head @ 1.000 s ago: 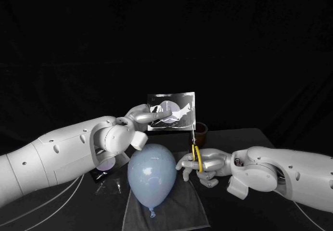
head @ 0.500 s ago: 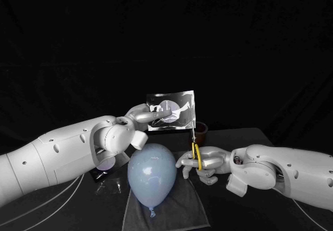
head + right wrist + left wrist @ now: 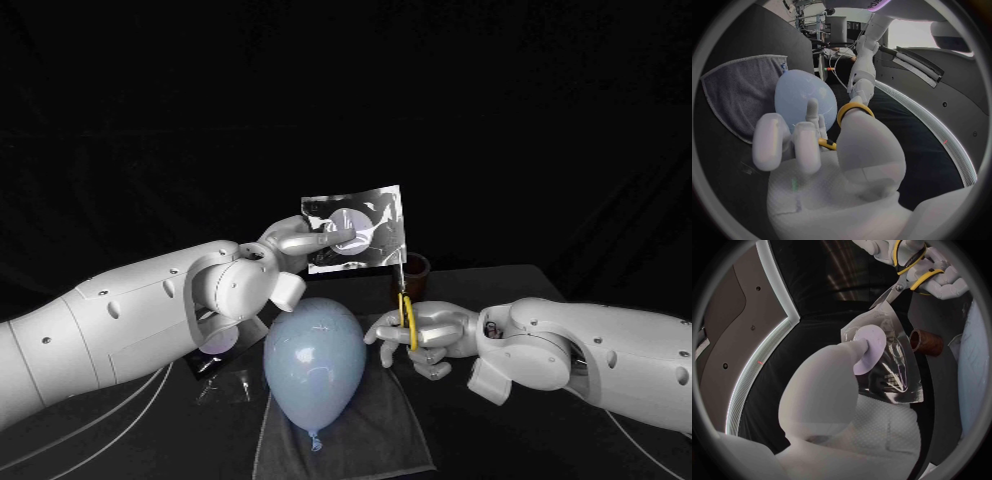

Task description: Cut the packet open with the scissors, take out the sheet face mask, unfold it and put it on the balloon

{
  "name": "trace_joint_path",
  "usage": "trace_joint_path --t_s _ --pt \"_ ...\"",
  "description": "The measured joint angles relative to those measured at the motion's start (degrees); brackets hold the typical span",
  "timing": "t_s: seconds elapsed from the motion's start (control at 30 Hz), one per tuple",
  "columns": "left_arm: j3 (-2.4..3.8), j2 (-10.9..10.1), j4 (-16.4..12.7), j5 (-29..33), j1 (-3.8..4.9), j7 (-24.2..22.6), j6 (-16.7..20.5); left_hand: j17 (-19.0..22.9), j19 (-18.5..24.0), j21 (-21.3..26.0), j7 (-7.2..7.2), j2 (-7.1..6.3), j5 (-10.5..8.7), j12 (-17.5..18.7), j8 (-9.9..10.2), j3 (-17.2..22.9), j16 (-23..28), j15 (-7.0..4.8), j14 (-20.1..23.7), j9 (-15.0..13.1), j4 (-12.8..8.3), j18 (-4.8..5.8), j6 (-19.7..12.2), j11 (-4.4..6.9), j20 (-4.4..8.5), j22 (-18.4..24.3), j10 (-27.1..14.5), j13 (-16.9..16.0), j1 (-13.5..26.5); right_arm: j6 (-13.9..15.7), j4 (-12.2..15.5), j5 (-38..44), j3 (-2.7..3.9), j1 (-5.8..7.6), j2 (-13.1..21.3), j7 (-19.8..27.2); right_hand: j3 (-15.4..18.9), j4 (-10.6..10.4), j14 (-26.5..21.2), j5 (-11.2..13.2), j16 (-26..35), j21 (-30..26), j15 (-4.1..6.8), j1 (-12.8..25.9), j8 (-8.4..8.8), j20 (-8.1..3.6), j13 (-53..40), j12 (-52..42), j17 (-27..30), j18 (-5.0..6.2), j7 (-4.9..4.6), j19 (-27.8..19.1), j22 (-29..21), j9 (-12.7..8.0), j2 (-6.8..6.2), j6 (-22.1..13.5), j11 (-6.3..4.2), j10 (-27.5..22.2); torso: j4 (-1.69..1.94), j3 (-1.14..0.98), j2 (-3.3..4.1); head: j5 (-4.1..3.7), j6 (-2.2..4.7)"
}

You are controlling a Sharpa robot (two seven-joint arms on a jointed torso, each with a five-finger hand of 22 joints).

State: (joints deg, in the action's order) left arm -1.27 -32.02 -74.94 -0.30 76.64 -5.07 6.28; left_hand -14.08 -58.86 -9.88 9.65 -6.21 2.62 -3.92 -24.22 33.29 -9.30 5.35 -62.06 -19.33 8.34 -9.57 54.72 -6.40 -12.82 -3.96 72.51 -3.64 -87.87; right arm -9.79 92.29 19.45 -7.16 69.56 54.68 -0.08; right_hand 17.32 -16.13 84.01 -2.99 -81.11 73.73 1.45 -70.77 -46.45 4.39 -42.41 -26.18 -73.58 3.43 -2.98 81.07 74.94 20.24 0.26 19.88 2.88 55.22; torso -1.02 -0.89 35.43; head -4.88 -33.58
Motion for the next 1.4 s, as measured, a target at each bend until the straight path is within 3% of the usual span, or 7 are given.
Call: trace_joint_path --t_s 0.07,0.23,0.6,0.8,1.0,1.13,1.4 --pt "0.0 -0.03 -0.01 0.0 0.0 0.0 0.0 0.0 0.0 0.0 0.0 -0.07 0.0 0.0 0.0 0.0 0.0 0.0 0.0 0.0 0.0 -0.34 0.0 0.0 0.0 0.0 0.0 -0.01 0.07 0.2 0.0 0.0 0.0 0.01 0.0 0.08 0.91 0.06 0.0 0.0 0.0 0.45 0.0 -0.7 -0.22 -0.21 -0.67 -1.23 -0.04 -0.01 -0.07 0.33 -0.01 -0.24 0.7 0.05 -0.02 0.16 0.01 0.0 0.0 -0.01 -0.03" --pt "0.0 -0.08 -0.05 0.01 -0.01 0.0 -0.03 0.01 0.0 0.0 0.0 -0.07 0.0 0.0 0.0 0.0 0.0 0.01 0.01 0.0 0.0 -0.34 0.0 0.0 0.0 0.0 -0.01 -0.02 0.07 1.01 0.0 -0.04 0.01 0.02 0.05 0.51 3.4 0.53 -0.17 0.0 -1.33 2.49 0.22 -2.15 -2.07 -0.51 -3.36 -5.74 -1.31 -0.07 -3.48 1.55 -0.04 -0.1 2.58 5.32 1.23 3.46 0.01 0.0 0.0 -0.05 -0.07" --pt "0.02 -0.3 -0.07 0.02 -0.01 -0.02 -0.09 0.02 0.0 0.0 -0.01 -0.22 0.0 -0.02 0.04 -0.01 0.0 0.01 0.01 0.0 0.01 -0.32 -0.01 0.01 0.0 0.0 -0.03 -0.07 0.22 3.11 -0.04 -0.46 0.01 0.02 0.28 1.56 7.58 1.28 -0.29 0.0 -4.47 6.95 0.35 -4.34 -9.92 -1.21 -28.53 -33.68 -1.5 -0.41 -0.92 2.84 -0.02 7.72 6.41 19.45 -2.26 10.11 0.01 -0.01 -0.01 -0.1 -0.29" --pt "0.01 -0.3 -0.04 0.02 -0.01 -0.02 -0.15 -0.05 0.0 0.0 -0.01 -0.22 0.0 -0.02 0.15 0.15 0.0 0.01 0.01 0.0 -0.15 -0.28 -0.01 0.02 0.0 0.0 -0.03 -0.07 0.22 3.73 -0.06 -0.65 0.03 0.05 0.48 1.82 7.65 1.35 -0.29 0.0 -5.48 8.04 0.35 -4.39 -12.5 -1.87 -32.0 -34.38 -1.5 -0.5 -0.31 2.86 0.0 12.36 6.47 20.08 -2.83 10.69 0.0 -0.01 -0.01 -0.08 -0.44" --pt "0.0 -0.3 0.06 -0.02 -0.02 -0.02 -0.22 -0.04 0.0 0.0 -0.01 -0.22 0.0 -0.02 0.14 0.15 0.0 0.02 0.01 0.0 -0.15 -0.26 -0.01 0.02 0.0 0.0 -0.03 -0.07 0.22 3.81 0.03 -0.61 0.03 0.09 0.77 1.83 7.65 1.35 -0.29 0.0 -5.8 7.91 0.35 -4.16 -12.53 -1.96 -32.59 -34.72 -1.49 -0.83 -0.31 2.93 0.01 13.74 6.69 20.04 -2.92 10.78 -0.02 -0.01 -0.02 -0.02 -0.55" --pt "-0.01 -0.29 0.13 -0.07 -0.03 -0.01 -0.28 -0.04 0.0 0.0 -0.02 -0.26 -0.01 -0.02 -0.05 0.15 0.0 0.02 0.01 0.0 -0.15 -0.24 -0.02 0.02 0.0 0.0 -0.03 -0.06 0.44 3.77 0.18 -0.35 0.04 0.15 0.99 1.77 7.65 1.35 -0.29 0.0 -5.61 6.15 0.34 -3.99 -8.61 -1.97 -22.6 -27.84 -1.46 -0.85 -1.15 2.93 0.01 14.41 6.52 16.68 -2.63 10.02 -0.03 -0.02 -0.02 0.03 -0.6" --pt "-0.04 -0.36 0.25 -0.55 -0.05 0.17 -0.36 -0.14 0.0 0.0 0.1 0.03 -0.12 -0.01 -0.05 0.31 0.0 -0.01 -0.41 0.0 -0.31 -0.2 0.1 0.05 0.0 -0.07 0.42 -0.05 0.73 3.94 0.06 0.56 0.08 0.53 1.45 1.75 7.65 1.35 0.06 0.0 -2.76 3.25 -1.21 -3.54 5.62 0.89 -3.16 -2.49 -1.32 -0.85 -5.68 2.0 -0.02 13.58 6.08 10.1 1.3 -2.92 -0.03 -0.02 -0.02 -0.06 -0.71"
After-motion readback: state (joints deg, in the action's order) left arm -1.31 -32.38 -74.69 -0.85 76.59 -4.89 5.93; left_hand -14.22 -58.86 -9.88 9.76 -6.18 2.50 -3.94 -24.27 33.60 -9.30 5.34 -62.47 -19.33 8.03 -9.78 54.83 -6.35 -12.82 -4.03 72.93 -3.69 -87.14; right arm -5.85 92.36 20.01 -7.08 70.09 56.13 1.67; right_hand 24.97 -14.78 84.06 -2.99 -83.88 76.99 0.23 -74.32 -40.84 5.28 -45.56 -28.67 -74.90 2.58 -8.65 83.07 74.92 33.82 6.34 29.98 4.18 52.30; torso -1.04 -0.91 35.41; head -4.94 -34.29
